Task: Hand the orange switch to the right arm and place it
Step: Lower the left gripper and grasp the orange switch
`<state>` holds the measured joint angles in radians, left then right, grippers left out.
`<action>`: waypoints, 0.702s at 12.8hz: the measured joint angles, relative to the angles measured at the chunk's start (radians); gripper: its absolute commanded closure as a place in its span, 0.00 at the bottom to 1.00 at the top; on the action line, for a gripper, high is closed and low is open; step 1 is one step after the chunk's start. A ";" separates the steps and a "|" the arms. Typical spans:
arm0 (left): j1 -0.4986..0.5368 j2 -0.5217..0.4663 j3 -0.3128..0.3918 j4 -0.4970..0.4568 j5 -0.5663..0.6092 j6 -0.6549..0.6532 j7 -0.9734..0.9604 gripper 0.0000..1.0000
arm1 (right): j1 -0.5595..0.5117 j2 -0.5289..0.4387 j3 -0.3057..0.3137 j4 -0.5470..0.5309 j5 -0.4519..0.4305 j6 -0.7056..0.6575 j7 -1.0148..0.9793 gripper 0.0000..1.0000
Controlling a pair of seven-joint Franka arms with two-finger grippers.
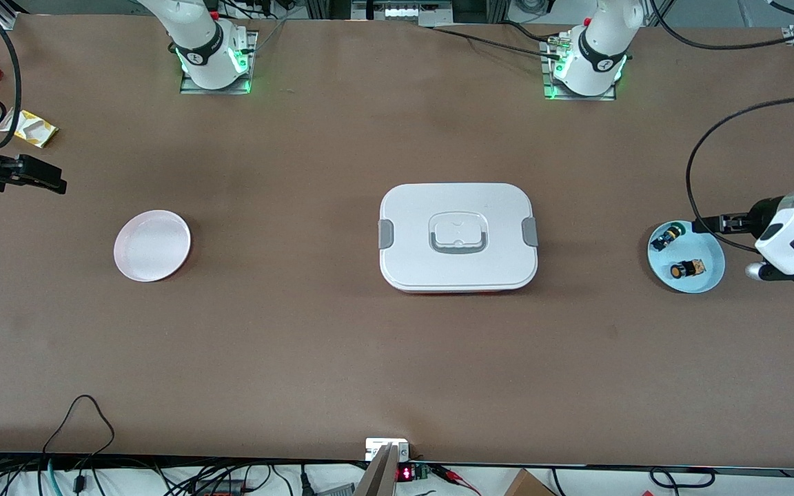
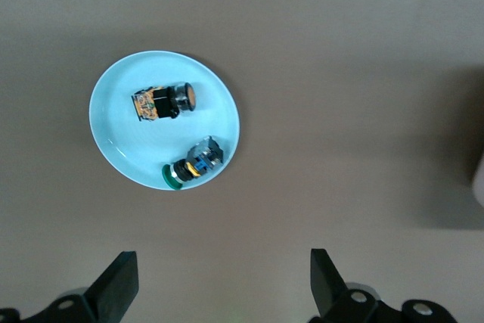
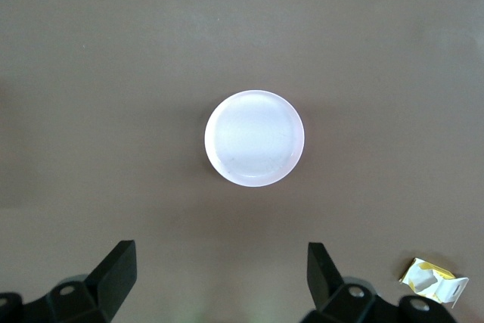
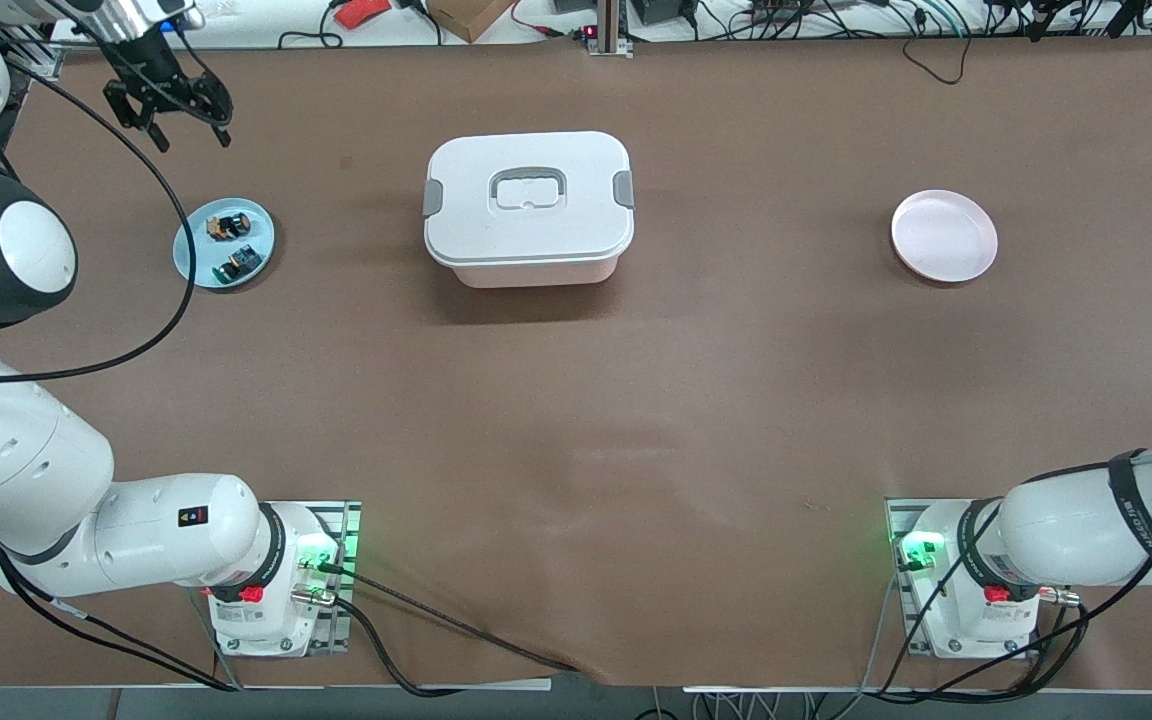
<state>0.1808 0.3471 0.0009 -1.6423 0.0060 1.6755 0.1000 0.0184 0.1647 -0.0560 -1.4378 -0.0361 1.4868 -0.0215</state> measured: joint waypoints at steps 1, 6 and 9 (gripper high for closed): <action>0.016 0.020 0.000 -0.025 0.000 0.054 0.016 0.00 | 0.000 0.000 0.000 0.000 0.000 0.000 0.000 0.00; 0.085 0.089 0.000 -0.189 0.000 0.444 0.106 0.00 | 0.000 0.004 0.000 0.000 0.000 0.000 0.000 0.00; 0.098 0.115 -0.001 -0.284 0.000 0.630 0.117 0.00 | 0.001 0.021 0.001 0.000 0.000 0.001 0.000 0.00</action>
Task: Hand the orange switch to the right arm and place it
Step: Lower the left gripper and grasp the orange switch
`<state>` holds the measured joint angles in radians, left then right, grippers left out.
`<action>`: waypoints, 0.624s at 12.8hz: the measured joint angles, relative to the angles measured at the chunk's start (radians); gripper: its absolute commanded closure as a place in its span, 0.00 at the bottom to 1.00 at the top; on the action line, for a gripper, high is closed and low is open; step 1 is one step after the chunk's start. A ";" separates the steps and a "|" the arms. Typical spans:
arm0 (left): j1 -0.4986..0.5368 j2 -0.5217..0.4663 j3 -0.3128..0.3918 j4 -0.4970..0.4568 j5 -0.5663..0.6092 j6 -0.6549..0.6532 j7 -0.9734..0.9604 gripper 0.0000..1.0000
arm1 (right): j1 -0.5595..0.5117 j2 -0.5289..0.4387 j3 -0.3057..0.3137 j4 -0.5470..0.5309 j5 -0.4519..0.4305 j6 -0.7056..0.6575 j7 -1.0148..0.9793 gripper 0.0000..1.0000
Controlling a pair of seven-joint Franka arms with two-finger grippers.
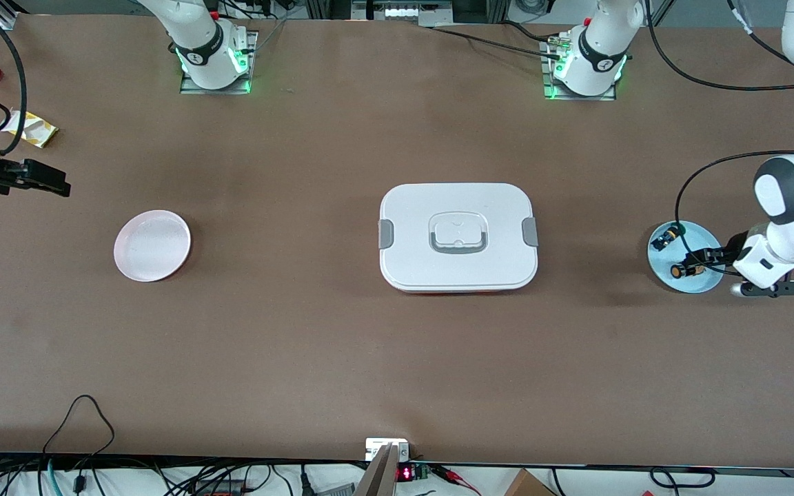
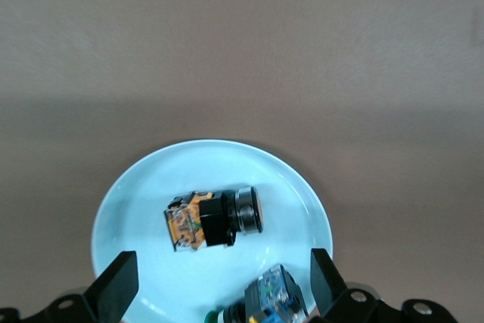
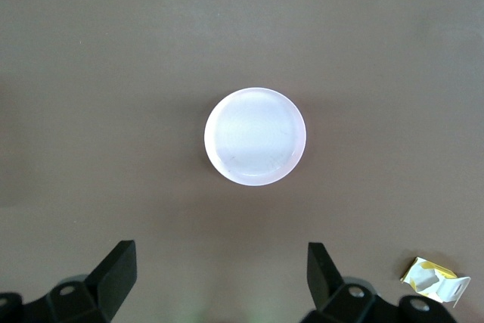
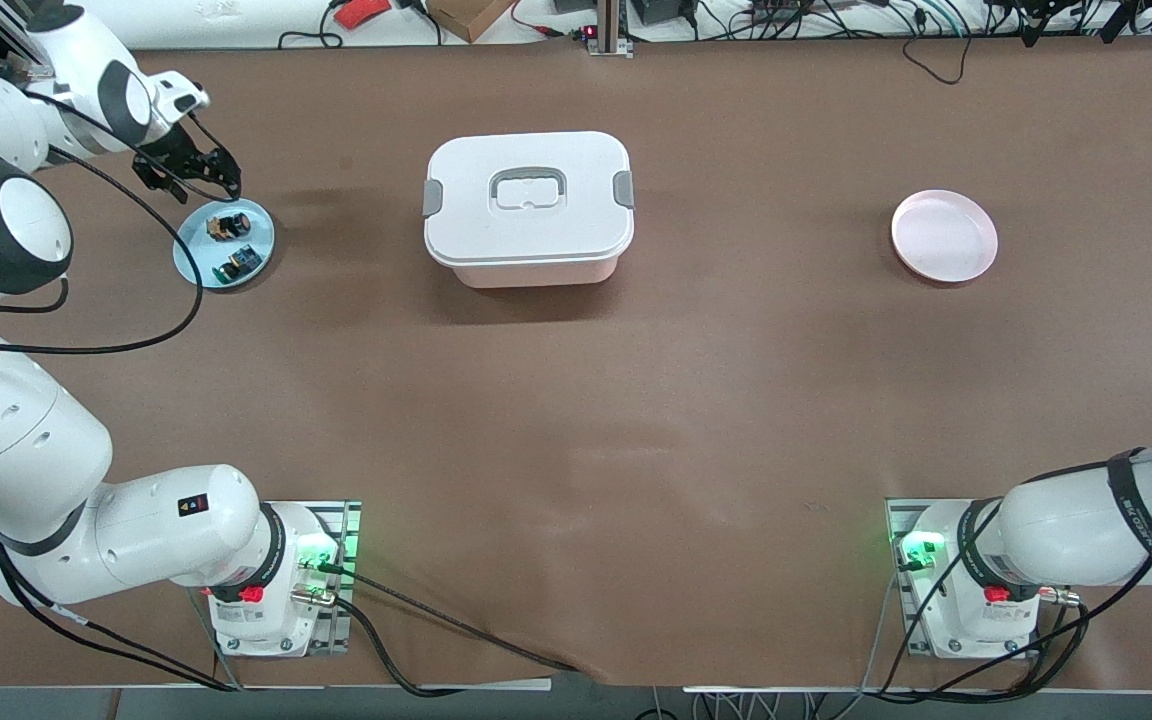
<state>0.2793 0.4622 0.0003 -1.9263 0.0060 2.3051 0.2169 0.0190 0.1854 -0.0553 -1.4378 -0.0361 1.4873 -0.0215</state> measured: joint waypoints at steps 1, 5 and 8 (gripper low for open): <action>0.000 0.024 -0.001 -0.010 0.000 0.035 0.000 0.00 | 0.000 0.003 0.000 0.000 0.000 0.000 0.000 0.00; 0.019 0.094 0.000 -0.012 0.000 0.087 0.001 0.01 | -0.013 0.006 -0.007 0.000 0.000 0.000 0.001 0.00; 0.024 0.099 0.000 -0.010 0.000 0.092 0.001 0.01 | -0.015 0.028 -0.007 0.000 0.000 0.000 0.001 0.00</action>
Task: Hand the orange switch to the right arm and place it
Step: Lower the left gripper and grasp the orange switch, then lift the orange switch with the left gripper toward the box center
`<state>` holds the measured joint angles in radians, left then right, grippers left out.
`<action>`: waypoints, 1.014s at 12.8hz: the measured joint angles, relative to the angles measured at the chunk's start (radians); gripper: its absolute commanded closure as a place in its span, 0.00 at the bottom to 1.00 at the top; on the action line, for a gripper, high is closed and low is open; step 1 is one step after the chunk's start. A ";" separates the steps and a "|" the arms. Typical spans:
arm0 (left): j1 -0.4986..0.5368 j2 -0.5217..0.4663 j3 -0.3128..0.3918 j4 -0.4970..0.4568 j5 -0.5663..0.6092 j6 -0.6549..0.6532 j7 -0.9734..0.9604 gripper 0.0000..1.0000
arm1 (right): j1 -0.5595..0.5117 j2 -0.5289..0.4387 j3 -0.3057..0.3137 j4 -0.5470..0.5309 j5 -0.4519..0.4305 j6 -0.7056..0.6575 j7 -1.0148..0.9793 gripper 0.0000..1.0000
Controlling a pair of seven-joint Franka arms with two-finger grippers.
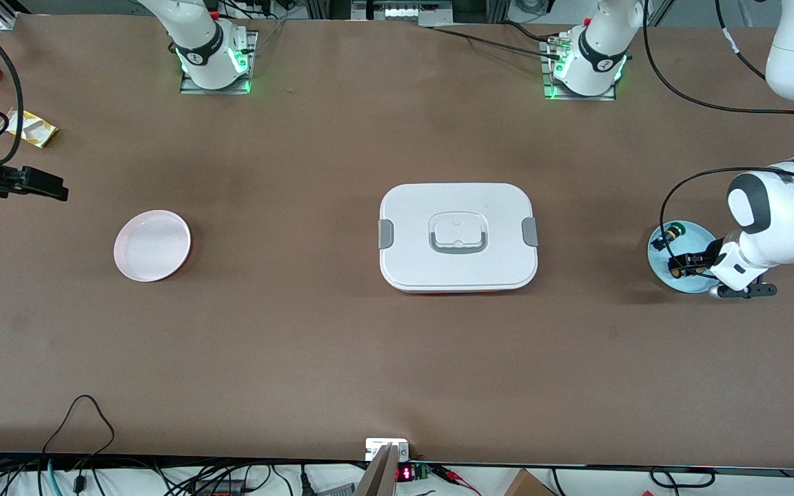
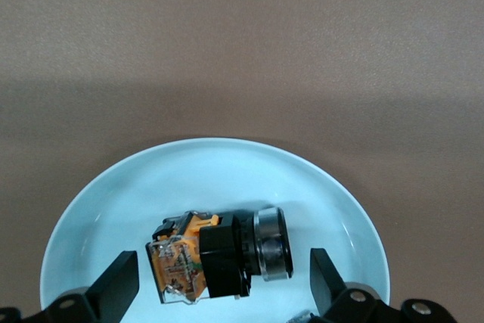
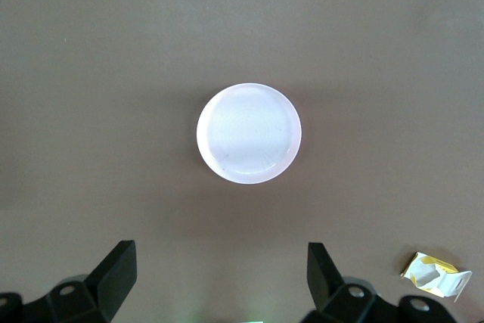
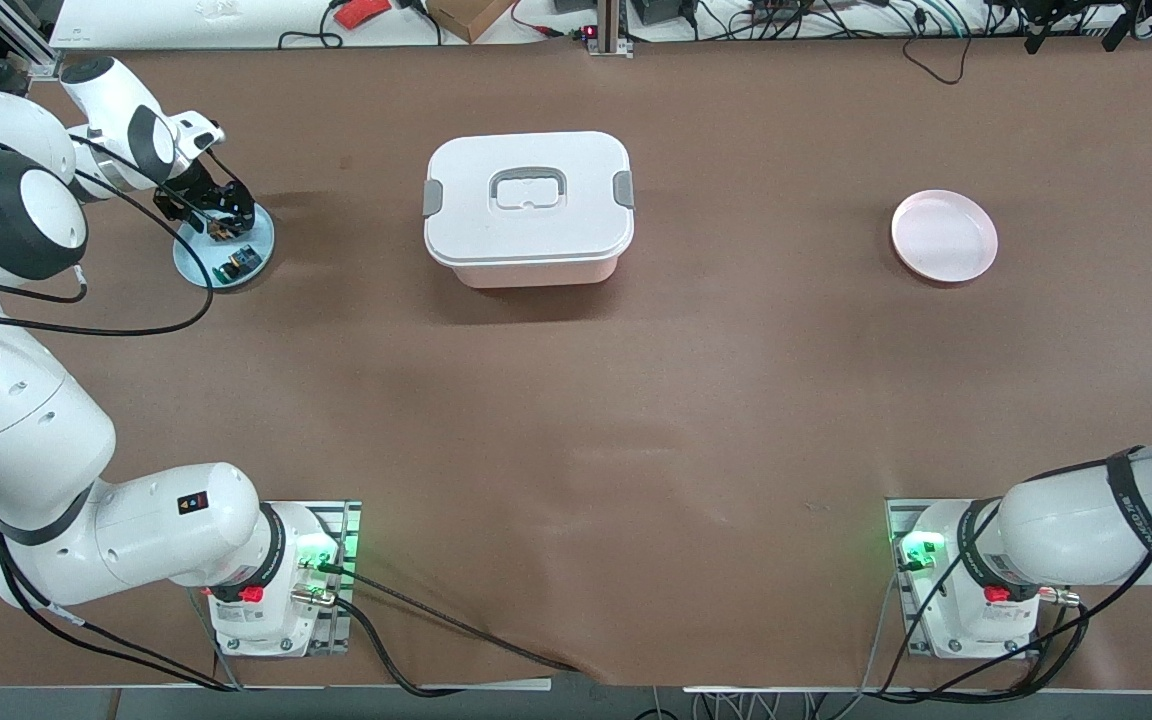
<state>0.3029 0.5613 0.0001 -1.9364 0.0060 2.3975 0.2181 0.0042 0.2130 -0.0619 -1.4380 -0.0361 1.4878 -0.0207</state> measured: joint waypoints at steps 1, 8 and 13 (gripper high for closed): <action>0.000 0.000 0.000 0.000 0.000 0.000 0.000 0.06 | 0.000 0.010 0.000 0.000 0.000 0.001 0.000 0.00; 0.000 0.008 -0.001 0.004 0.000 0.000 0.000 0.56 | 0.000 0.021 0.000 0.000 0.000 0.002 0.000 0.00; 0.000 0.008 -0.006 0.011 0.000 0.000 -0.001 0.57 | 0.001 0.025 0.001 0.000 0.000 0.006 0.000 0.00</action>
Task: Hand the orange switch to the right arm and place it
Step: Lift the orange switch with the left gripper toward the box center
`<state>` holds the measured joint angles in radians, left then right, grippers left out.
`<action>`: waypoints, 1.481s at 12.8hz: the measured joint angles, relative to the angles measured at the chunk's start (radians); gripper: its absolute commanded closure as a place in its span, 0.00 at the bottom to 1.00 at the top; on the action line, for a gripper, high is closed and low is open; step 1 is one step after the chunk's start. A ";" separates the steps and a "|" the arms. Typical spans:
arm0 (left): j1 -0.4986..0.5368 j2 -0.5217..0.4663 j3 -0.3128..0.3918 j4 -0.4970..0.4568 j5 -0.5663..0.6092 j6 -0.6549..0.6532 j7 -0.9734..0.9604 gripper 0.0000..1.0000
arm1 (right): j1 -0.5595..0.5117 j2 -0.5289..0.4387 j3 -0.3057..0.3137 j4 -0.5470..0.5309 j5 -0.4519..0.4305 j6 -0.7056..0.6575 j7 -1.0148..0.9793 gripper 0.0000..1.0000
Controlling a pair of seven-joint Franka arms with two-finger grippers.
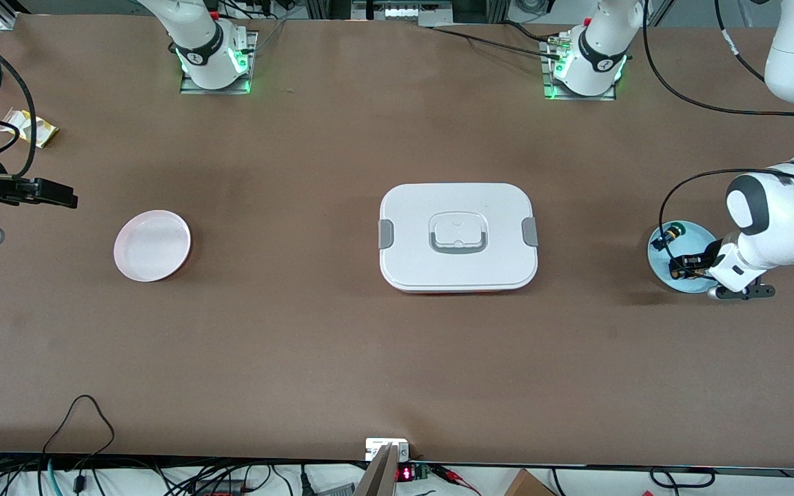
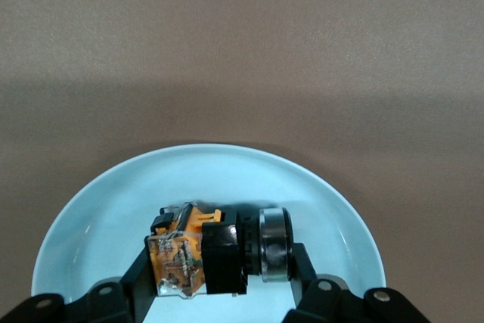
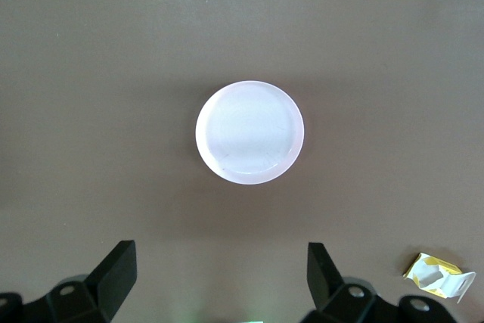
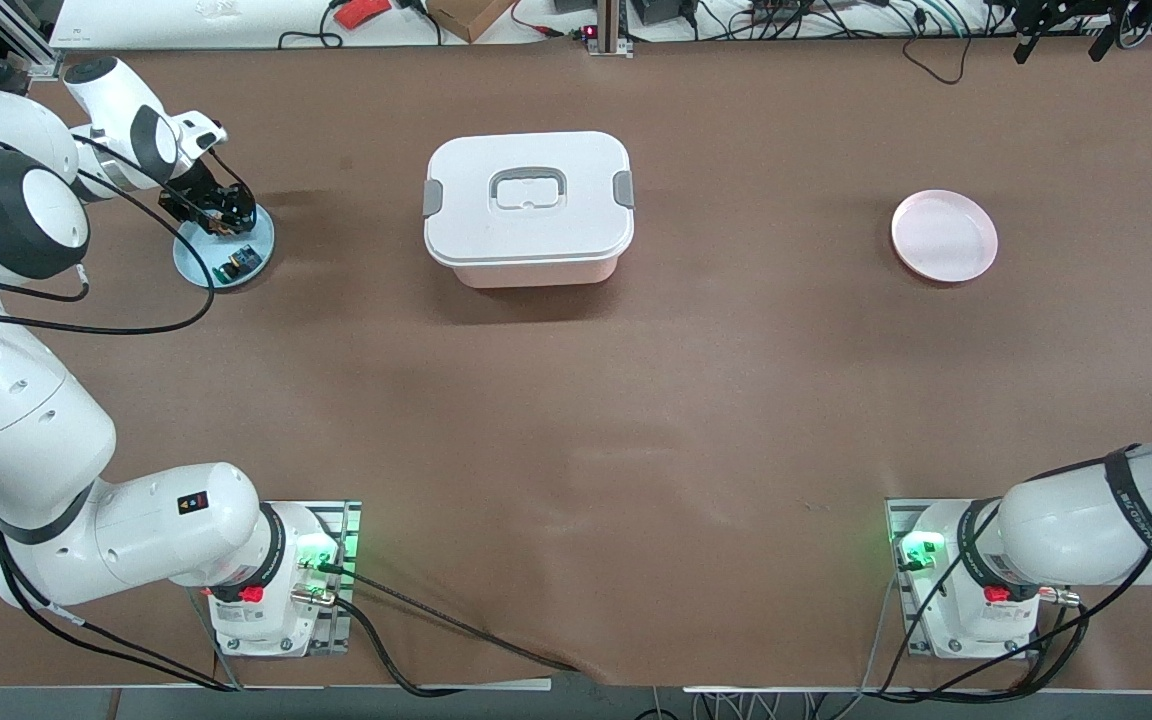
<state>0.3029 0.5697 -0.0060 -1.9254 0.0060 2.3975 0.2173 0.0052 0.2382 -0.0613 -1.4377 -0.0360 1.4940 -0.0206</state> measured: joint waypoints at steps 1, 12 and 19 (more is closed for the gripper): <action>0.000 -0.002 -0.002 0.006 0.000 0.000 0.000 0.57 | 0.000 0.000 0.000 0.000 0.000 0.000 0.000 0.00; -0.004 -0.091 -0.171 0.305 -0.025 -0.669 -0.003 0.60 | -0.001 0.004 0.001 0.000 0.000 0.001 0.000 0.00; -0.008 -0.091 -0.293 0.353 -0.477 -0.855 0.098 0.69 | -0.001 0.003 0.002 0.001 0.094 0.000 0.000 0.00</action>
<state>0.2954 0.4787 -0.2992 -1.5723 -0.4713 1.5424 0.3151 0.0041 0.2407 -0.0591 -1.4364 0.0577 1.4938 -0.0210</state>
